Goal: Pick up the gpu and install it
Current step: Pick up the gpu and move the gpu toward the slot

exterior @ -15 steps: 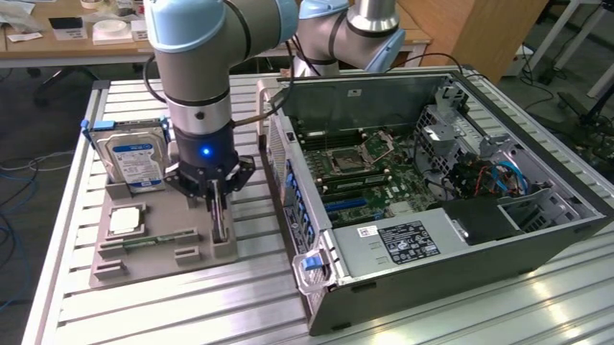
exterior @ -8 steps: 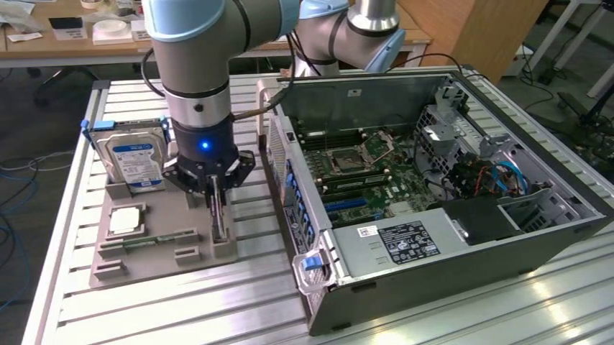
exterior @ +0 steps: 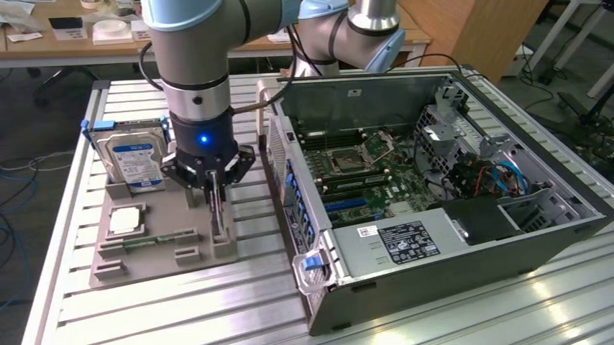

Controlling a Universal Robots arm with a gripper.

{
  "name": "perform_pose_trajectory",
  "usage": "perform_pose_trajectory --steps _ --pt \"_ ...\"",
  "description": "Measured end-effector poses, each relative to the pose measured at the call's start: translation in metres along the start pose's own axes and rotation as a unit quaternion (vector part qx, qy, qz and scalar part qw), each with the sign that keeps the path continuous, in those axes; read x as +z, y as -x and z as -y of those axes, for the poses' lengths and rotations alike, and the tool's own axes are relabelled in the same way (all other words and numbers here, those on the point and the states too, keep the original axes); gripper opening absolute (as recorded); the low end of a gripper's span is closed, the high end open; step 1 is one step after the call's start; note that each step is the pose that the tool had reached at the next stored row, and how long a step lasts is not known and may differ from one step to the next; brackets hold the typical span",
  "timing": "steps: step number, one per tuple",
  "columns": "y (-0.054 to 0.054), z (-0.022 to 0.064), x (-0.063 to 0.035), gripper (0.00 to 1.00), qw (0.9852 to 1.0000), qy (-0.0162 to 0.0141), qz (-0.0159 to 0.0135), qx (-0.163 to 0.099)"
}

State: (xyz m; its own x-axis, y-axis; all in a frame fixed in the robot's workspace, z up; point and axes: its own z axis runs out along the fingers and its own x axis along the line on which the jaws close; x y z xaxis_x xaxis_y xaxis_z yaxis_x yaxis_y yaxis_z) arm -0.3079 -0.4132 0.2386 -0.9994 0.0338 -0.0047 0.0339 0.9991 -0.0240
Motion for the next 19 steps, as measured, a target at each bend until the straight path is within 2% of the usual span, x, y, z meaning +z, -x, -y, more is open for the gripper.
perform_pose_trajectory --steps 8,19 --pt "0.000 0.0005 -0.0115 0.28 1.0000 0.0051 -0.0001 0.000" --pt "0.000 0.0011 -0.0334 0.28 1.0000 0.0068 -0.0002 0.000"
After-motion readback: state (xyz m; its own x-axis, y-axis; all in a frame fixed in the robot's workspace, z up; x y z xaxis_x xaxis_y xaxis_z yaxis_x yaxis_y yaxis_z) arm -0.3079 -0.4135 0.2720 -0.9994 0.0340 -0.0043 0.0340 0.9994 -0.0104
